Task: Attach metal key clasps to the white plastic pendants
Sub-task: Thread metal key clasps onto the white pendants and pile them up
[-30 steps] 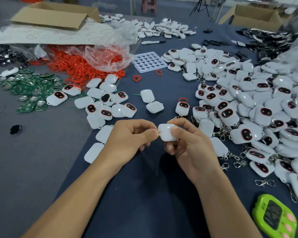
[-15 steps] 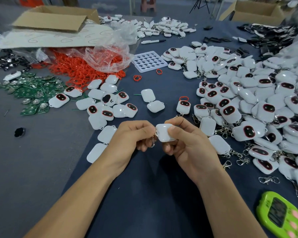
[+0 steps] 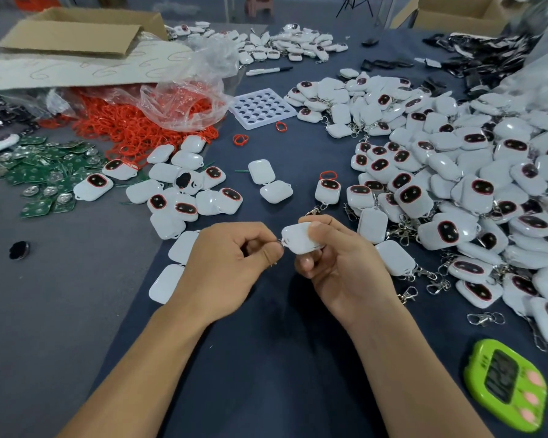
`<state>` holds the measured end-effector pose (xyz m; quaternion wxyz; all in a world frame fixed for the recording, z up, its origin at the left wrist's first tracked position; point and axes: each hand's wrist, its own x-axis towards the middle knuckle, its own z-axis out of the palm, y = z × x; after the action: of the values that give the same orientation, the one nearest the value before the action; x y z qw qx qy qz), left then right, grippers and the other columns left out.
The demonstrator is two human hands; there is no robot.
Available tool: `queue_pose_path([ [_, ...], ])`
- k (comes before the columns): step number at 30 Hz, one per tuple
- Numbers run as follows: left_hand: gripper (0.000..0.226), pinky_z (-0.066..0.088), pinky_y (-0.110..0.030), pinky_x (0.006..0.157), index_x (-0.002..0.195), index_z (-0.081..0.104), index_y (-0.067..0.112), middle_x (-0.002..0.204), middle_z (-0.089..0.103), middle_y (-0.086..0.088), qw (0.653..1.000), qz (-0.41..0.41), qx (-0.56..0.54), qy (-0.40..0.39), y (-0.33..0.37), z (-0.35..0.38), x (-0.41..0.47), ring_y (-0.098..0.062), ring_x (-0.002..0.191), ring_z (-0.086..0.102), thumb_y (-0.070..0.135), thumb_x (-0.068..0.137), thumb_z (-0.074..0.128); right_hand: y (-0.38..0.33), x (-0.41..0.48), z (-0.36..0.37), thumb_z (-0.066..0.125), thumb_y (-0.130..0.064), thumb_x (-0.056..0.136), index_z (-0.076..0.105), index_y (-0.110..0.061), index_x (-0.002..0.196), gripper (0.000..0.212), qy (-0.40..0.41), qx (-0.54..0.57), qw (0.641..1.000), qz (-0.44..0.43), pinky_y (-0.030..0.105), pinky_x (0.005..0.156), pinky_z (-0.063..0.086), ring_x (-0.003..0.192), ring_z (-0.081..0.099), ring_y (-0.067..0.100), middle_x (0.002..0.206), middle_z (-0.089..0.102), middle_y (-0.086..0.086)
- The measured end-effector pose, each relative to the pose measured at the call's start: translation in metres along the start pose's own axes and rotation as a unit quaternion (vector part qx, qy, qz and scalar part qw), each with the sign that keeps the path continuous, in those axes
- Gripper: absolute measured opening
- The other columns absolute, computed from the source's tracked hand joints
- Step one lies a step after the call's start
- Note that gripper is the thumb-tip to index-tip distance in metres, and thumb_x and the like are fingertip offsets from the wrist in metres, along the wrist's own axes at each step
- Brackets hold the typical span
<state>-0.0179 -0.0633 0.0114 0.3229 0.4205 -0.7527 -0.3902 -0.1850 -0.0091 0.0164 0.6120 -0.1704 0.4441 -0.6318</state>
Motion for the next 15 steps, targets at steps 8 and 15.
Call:
queue_pose_path([
  [8, 0.008, 0.045, -0.021, 0.055, 0.077, 0.075, 0.032, 0.062, 0.067, 0.004, 0.995, -0.02, -0.079, 0.055, 0.007, 0.008, -0.005, -0.012, 0.056, 0.055, 0.034, 0.083, 0.071, -0.002, 0.0, -0.001, 0.056, -0.001, 0.1, 0.068, -0.01, 0.093, 0.017, -0.021, -0.037, 0.999, -0.009, 0.025, 0.05, 0.048, 0.05, 0.055, 0.017, 0.08, 0.074, 0.009],
  [15, 0.013, 0.043, -0.013, 0.054, 0.071, 0.078, 0.032, 0.058, 0.065, 0.008, 0.975, -0.068, -0.191, 0.086, 0.01, 0.003, -0.003, -0.003, 0.053, 0.053, 0.021, 0.077, 0.075, 0.004, 0.001, 0.001, 0.062, -0.004, 0.1, 0.074, -0.01, 0.097, 0.014, -0.004, -0.131, 0.99, -0.057, 0.026, 0.053, 0.048, 0.055, 0.06, 0.018, 0.081, 0.073, 0.009],
])
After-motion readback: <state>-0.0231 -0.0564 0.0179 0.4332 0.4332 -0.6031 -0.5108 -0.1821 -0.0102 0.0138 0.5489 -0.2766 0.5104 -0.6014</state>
